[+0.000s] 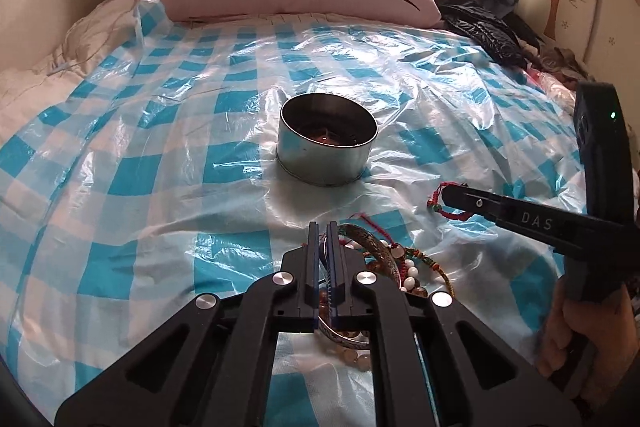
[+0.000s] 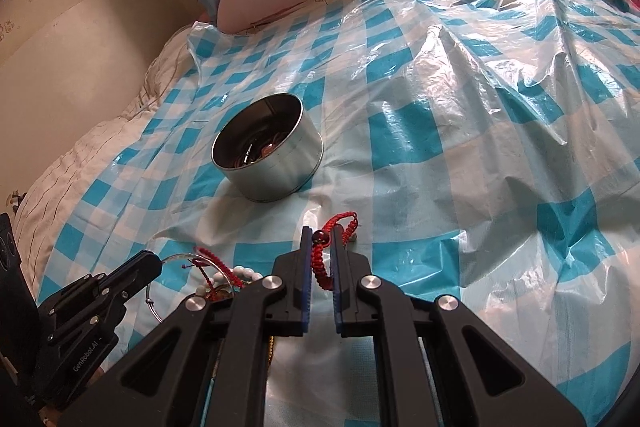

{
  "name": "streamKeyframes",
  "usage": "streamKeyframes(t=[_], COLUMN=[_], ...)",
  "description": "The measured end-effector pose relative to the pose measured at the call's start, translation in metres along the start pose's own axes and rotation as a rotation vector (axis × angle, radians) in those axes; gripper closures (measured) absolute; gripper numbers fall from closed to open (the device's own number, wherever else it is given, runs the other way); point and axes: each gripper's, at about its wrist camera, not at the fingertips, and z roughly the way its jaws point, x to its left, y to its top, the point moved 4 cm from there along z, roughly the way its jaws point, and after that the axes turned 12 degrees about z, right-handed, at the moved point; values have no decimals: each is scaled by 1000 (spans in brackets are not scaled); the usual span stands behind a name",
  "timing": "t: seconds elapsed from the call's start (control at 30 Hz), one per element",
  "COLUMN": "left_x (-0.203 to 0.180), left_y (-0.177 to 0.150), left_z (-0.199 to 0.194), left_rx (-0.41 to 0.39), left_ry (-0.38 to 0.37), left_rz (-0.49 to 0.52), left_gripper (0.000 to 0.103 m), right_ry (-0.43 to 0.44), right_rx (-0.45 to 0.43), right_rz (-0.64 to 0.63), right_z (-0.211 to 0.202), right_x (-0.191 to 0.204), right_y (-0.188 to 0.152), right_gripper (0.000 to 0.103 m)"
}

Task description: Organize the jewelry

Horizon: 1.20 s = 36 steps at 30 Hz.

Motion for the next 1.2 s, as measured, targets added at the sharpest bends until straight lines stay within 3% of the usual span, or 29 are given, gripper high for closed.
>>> streamKeyframes(t=[0.03,0.07,0.1,0.13,0.17,0.23,0.37,0.5,0.73,0.83,1.0,1.13,1.2], left_x=[3,5,6,7,7,6,5,8,16,18,21,18,15], left_y=[-1,-1,-1,-1,-1,-2,-2,-4,-9,-11,-15,-17,-19], left_z=[0,0,0,1,1,2,4,10,21,23,31,38,41], left_rx=[0,2,3,3,5,6,18,51,102,111,153,184,202], left_ry=[-7,-13,-19,-21,-21,-21,-12,13,11,0,-8,-26,-33], left_rz=[-17,-31,-40,-44,-43,-37,-32,-41,-77,-90,-109,-102,-89], left_gripper=[100,100,100,100,100,100,100,100,100,100,100,97,94], right_ry=[-40,-75,-96,-101,-76,10,144,174,24,-74,-167,-195,-201], right_rx=[-7,-19,-44,-88,-124,-126,45,141,-10,-4,59,78,86], right_rz=[-1,2,9,6,-7,-50,-161,-158,-103,-120,-153,-164,-170], right_z=[0,-1,-5,-13,-22,-26,2,22,-1,6,23,28,30], right_x=[-3,-6,-8,-9,-6,7,42,46,23,19,15,12,12], right_y=[0,2,3,6,7,4,-13,-20,-5,-5,-12,-14,-15], right_gripper=[94,83,49,36,33,33,33,33,33,33,33,34,41])
